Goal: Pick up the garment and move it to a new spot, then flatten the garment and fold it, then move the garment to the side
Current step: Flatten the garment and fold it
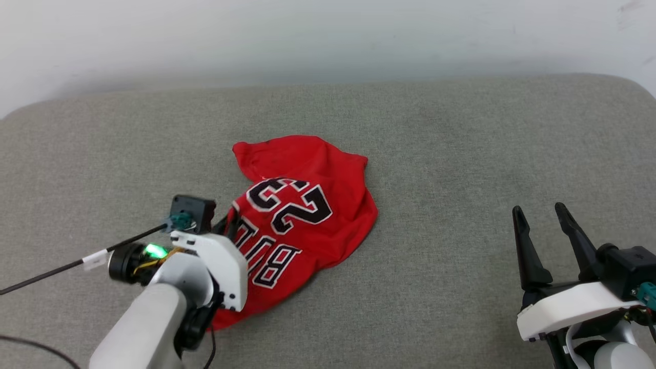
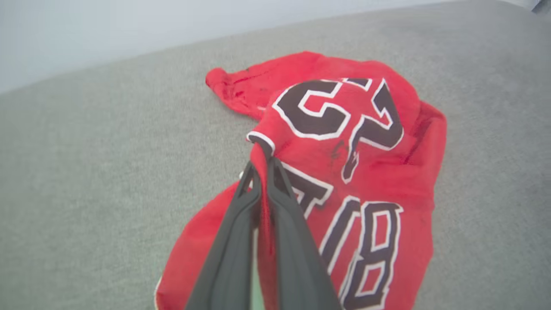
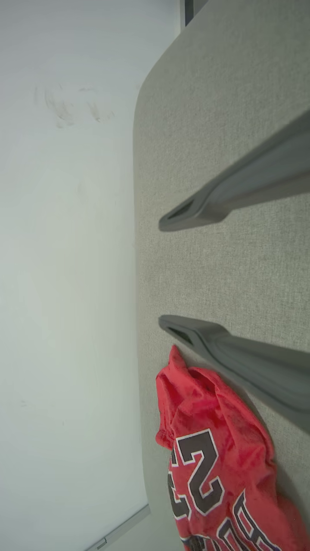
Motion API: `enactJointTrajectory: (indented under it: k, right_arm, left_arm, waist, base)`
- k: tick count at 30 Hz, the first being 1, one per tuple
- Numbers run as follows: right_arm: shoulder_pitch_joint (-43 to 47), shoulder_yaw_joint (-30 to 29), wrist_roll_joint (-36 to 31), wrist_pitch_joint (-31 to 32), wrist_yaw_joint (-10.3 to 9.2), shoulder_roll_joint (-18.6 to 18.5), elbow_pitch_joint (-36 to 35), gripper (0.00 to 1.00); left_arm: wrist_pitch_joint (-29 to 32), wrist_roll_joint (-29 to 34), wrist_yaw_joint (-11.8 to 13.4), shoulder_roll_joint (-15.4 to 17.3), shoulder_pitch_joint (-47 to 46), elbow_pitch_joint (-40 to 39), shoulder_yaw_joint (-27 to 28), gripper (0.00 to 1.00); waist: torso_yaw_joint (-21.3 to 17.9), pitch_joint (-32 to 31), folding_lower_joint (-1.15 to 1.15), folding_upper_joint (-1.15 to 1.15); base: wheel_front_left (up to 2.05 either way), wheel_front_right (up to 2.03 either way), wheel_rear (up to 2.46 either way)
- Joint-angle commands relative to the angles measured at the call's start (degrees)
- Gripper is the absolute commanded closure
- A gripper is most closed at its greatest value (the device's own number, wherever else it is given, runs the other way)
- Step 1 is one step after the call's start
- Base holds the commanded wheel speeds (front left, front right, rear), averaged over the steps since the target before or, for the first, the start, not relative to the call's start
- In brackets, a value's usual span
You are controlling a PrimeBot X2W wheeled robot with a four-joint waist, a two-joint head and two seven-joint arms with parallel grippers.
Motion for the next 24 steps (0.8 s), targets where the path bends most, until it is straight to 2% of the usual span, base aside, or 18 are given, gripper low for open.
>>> enactJointTrajectory:
  k: [1,5,10,16,21,22,23,24]
  right_arm:
    - [-0.6,-0.1,0.0,-0.4,-0.02,0.0,0.2,0.0]
    - [-0.5,-0.3,-0.1,0.0,-0.02,0.0,0.2,0.0]
    - [-0.4,-0.6,-0.3,0.5,-0.02,0.1,-0.4,0.0]
    - [-0.5,-0.6,-0.1,0.6,-0.02,0.0,-1.0,0.0]
    - [-0.6,-0.7,0.1,0.2,-0.02,0.1,-1.0,0.0]
    - [-0.7,-0.7,0.1,0.2,-0.02,0.1,-1.0,0.0]
    - [-0.7,-0.8,0.1,0.1,-0.02,0.1,-0.9,0.0]
    - [-0.8,-0.9,0.1,0.1,-0.02,0.1,-0.8,0.0]
  left_arm:
    - [-1.4,1.5,0.4,-0.2,-1.2,-0.9,-0.6,1.0]
    - [-4.8,6.8,0.3,-1.2,-3.3,-4.2,-4.6,1.0]
    - [-4.6,10.4,-3.1,-5.6,-2.8,-6.2,-13.2,1.0]
    - [-3.1,10.7,-8.1,-10.4,0.3,-1.0,-22.1,1.0]
    - [-3.2,9.7,-10.4,-12.6,1.5,4.2,-26.9,1.0]
    - [-3.9,9.6,-10.5,-13.1,1.3,4.7,-27.0,0.67]
    - [-5.0,9.7,-10.6,-13.5,0.8,5.0,-27.1,0.0]
    - [-6.3,9.9,-10.5,-13.8,0.3,5.2,-26.9,0.0]
  waist:
    - [0.1,-0.4,0.0,0.0]
    - [0.0,-1.2,0.0,0.0]
    - [-0.5,-1.1,0.0,0.0]
    - [-1.4,-0.2,0.0,0.0]
    - [-1.6,0.6,0.0,0.0]
    - [-1.5,0.7,0.0,0.0]
    - [-1.4,0.7,0.0,0.0]
    - [-1.2,0.7,0.0,0.0]
  base:
    - [0.0,0.0,0.0]
    - [0.0,0.0,0.0]
    - [0.0,0.0,0.0]
    - [0.0,0.0,0.0]
    - [0.0,0.0,0.0]
    - [0.0,0.0,0.0]
    - [0.0,0.0,0.0]
    - [0.0,0.0,0.0]
